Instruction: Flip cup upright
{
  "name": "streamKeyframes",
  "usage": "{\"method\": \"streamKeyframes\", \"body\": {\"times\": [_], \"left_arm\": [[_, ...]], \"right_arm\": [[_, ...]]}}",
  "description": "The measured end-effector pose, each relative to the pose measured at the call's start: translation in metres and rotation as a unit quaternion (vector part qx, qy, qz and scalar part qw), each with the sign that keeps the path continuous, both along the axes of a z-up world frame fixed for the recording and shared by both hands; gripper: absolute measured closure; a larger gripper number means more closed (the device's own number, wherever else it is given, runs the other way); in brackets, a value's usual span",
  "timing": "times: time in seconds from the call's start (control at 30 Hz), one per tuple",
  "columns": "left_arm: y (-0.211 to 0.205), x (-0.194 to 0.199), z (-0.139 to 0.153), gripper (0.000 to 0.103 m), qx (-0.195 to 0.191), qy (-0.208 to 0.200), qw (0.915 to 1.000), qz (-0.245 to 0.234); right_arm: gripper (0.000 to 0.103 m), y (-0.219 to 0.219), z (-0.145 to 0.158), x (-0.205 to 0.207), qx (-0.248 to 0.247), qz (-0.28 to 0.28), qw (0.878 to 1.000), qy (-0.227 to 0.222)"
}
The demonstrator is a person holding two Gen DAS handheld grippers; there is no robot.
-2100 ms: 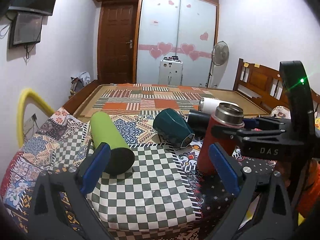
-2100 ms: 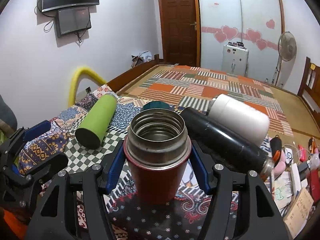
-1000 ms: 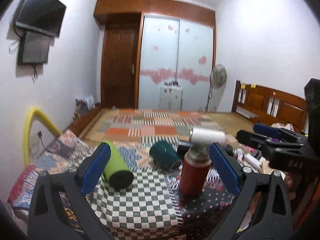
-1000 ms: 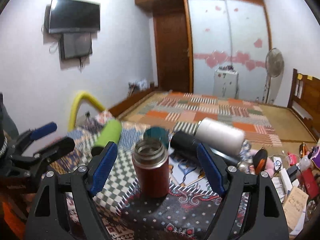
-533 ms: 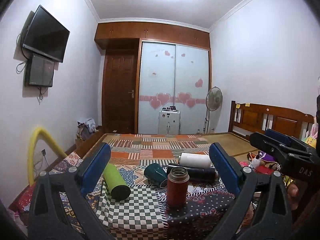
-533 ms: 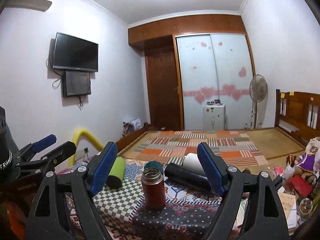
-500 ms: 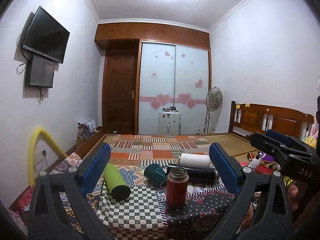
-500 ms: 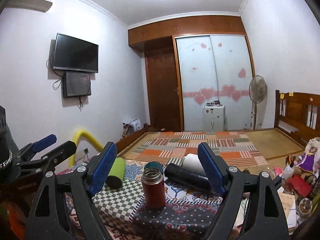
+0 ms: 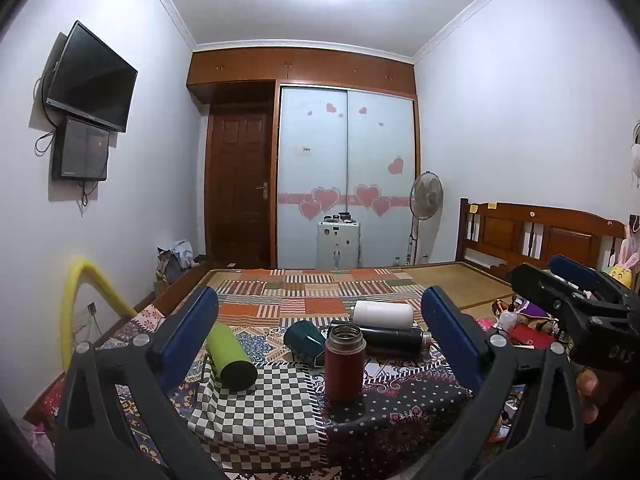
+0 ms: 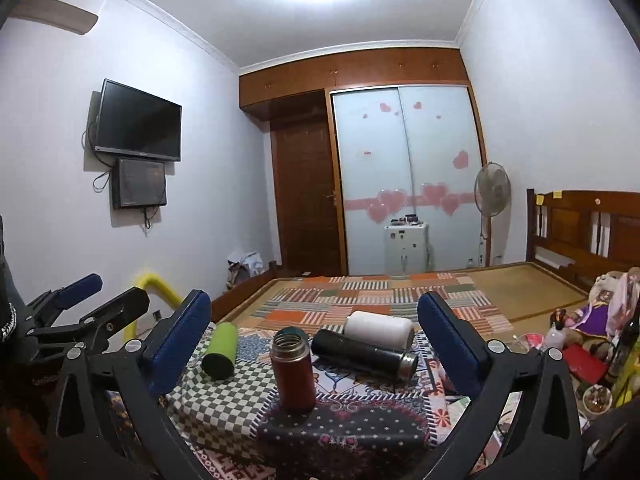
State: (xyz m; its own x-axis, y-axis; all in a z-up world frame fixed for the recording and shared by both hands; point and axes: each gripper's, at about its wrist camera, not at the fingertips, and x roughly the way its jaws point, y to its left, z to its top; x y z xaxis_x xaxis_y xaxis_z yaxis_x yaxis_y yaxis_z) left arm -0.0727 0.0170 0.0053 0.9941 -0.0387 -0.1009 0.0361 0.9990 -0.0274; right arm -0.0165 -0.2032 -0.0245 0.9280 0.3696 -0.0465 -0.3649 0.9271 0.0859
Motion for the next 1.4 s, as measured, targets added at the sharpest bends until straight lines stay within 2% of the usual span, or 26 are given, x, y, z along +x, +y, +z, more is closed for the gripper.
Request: {"method": "streamKeyframes", "body": {"times": [1.4], "left_arm": [[0.005, 0.008, -0.005, 0.000, -0.010, 0.013, 0.9998, -0.011]], "right_arm": [[0.000, -0.003, -0.003, -0.004, -0.014, -0.011, 1.000, 0.007]]}}
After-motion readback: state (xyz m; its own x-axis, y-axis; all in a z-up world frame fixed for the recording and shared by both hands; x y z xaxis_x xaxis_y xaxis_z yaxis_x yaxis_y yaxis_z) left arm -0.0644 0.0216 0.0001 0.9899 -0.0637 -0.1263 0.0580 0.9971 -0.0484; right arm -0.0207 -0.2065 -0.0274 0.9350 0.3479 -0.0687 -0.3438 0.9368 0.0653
